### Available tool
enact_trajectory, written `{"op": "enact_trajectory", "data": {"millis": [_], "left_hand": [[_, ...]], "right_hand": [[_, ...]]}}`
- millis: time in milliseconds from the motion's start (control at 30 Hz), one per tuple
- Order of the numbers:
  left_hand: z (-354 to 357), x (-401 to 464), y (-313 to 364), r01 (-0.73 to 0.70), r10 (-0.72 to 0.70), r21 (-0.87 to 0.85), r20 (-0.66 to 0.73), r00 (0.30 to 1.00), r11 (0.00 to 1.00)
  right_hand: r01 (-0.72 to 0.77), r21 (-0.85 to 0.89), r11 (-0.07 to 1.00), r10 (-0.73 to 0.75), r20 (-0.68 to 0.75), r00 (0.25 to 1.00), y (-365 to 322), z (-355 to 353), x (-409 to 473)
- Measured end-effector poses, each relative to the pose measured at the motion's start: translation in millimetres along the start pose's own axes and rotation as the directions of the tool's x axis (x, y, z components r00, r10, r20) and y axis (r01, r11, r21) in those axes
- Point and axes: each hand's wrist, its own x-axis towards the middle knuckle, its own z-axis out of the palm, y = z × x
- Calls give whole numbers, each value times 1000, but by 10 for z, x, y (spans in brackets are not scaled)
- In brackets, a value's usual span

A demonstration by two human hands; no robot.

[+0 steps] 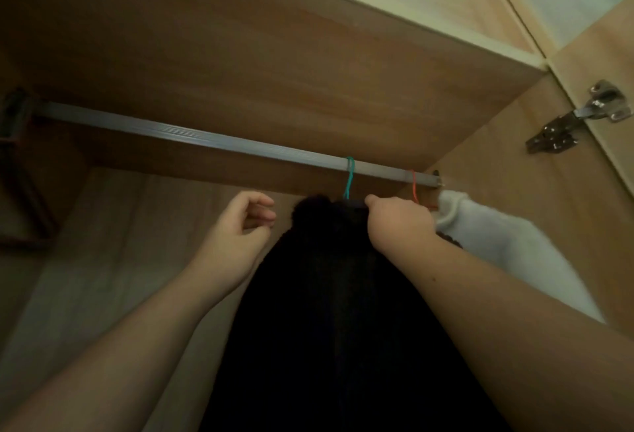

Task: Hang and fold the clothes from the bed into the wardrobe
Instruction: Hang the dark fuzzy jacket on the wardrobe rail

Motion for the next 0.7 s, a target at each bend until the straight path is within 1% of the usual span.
{"op": "enact_trajectory", "data": {"millis": [67,133,300,400,500,567,700], "left_hand": [[20,-16,122,15,-16,-36,-37,999,999],[70,-54,273,28,-31,-67,-53,998,997],[207,-292,686,62,-63,-46,-21,998,997],[280,-529,879,105,-106,-38,-23,994,994],[333,-794,1058,160,-160,10,-1,987,987],[336,-952,1197,192,-191,25,-6,981,981],[299,-1289,1462,294,-292,47,-36,956,955]], "right_hand": [[28,3,1000,-28,-52,998,36,-62,-84],[47,27,999,-45,-73,996,76,-126,-187],[114,6,993,-114,-49,992,228,-228,-573],[152,35,988,-150,-48,987,355,-245,-802],[174,124,977,-165,-84,983,510,-254,-1000],[156,231,960,-141,-80,987,600,-243,-1154],[148,460,876,-112,-106,988,732,-174,-1646]]}}
